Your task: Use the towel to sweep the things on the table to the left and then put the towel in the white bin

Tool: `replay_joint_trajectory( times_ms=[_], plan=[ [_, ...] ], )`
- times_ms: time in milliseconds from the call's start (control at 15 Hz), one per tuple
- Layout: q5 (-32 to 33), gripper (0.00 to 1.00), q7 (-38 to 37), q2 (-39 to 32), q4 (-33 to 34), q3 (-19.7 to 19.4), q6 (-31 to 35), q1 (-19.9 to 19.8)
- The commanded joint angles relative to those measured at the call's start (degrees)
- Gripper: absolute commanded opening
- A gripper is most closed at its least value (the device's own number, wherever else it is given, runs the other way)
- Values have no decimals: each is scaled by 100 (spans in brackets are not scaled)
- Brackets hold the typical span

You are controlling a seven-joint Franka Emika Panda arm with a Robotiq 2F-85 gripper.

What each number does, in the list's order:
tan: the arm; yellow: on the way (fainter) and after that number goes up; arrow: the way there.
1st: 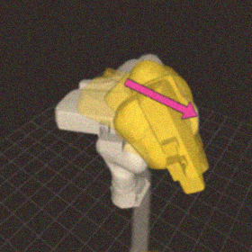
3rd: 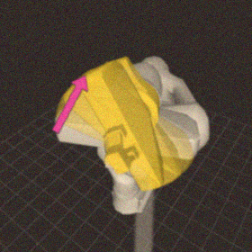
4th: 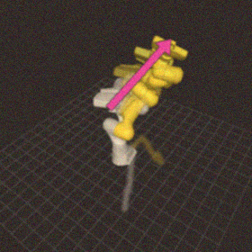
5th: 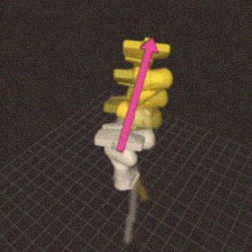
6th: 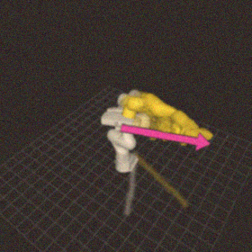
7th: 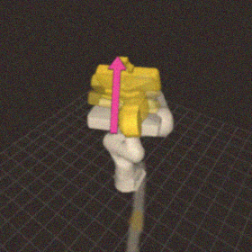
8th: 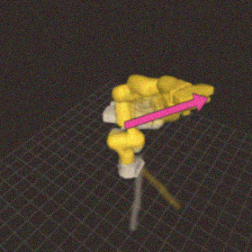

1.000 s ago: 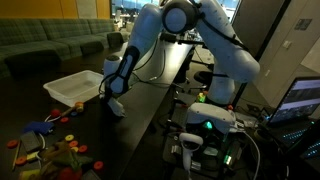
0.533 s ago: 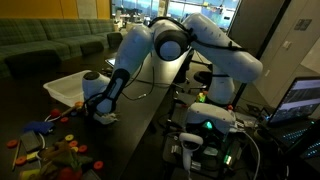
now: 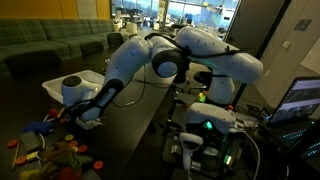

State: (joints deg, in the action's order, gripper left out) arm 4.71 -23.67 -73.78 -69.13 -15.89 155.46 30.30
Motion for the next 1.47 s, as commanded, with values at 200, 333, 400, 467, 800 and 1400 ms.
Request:
replay_joint_trajectory(
  times_ms=[200, 333, 400, 467, 800, 1400],
  plan=[
    [141, 0, 130, -887, 1799, 206, -316, 87],
    [282, 0, 125, -938, 2024, 393, -324, 124],
    [286, 0, 151, -990, 2138, 450, -327, 161],
    [293, 0, 183, -1035, 2268, 524, -360, 196],
    [217, 0, 242, -911, 2490, 565, -467, 369],
    [167, 0, -365, 116, 2363, -84, -262, 177]
  ],
)
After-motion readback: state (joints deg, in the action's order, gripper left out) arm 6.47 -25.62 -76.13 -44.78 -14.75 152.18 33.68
